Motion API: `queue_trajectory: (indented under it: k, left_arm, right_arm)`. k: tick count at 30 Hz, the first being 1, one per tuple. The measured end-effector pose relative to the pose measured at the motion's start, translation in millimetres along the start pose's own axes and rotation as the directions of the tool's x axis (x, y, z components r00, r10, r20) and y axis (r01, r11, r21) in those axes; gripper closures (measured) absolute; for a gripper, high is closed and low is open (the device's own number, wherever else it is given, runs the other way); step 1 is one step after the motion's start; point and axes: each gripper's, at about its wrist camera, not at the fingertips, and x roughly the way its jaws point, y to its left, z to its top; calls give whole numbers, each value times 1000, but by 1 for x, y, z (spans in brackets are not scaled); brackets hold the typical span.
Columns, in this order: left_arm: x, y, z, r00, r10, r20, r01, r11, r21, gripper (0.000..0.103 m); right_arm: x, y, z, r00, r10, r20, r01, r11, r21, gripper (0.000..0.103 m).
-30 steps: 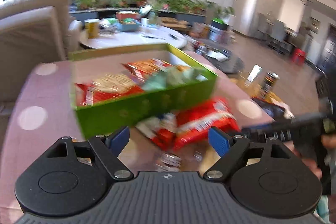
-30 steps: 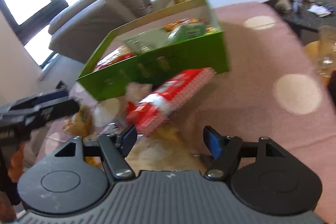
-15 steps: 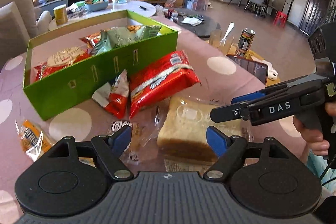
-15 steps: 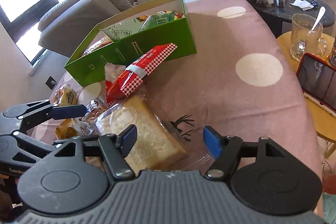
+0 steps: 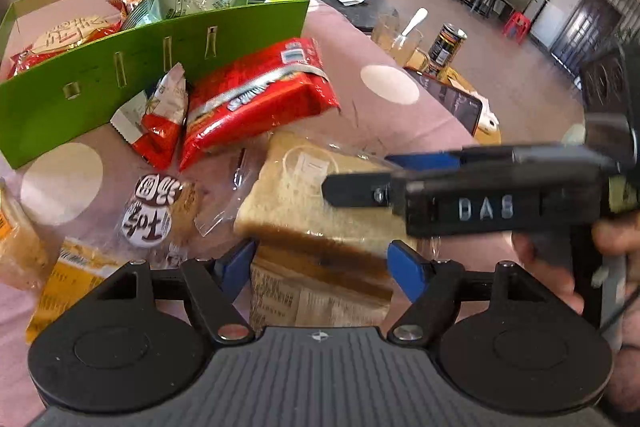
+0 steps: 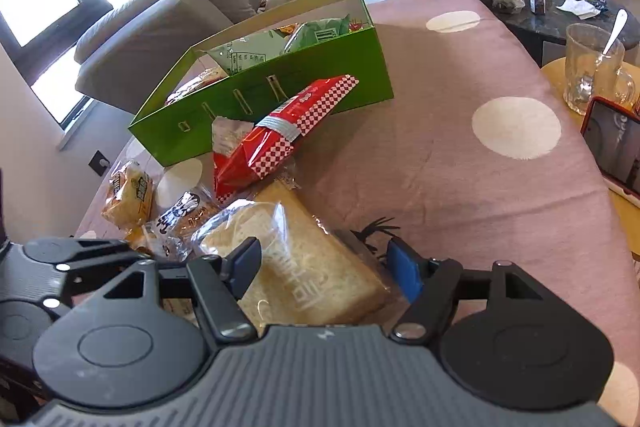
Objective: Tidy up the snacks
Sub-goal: 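Move the right gripper down toward the wrapped bread loaf, then close the right gripper on the bagged bread loaf and lift it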
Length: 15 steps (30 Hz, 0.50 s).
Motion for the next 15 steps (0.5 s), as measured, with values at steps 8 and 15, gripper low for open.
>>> queue_trajectory:
  k: [8, 15]
  left_arm:
    - [2, -10, 5, 997, 61, 45, -63, 997, 42, 38]
    - [1, -18, 7, 995, 73, 63, -79, 991, 104, 49]
  right_arm:
    - [-2, -5, 2, 1000, 17, -7, -17, 1000, 18, 42]
    - [-9, -1, 2, 999, 19, -30, -19, 1000, -18, 51]
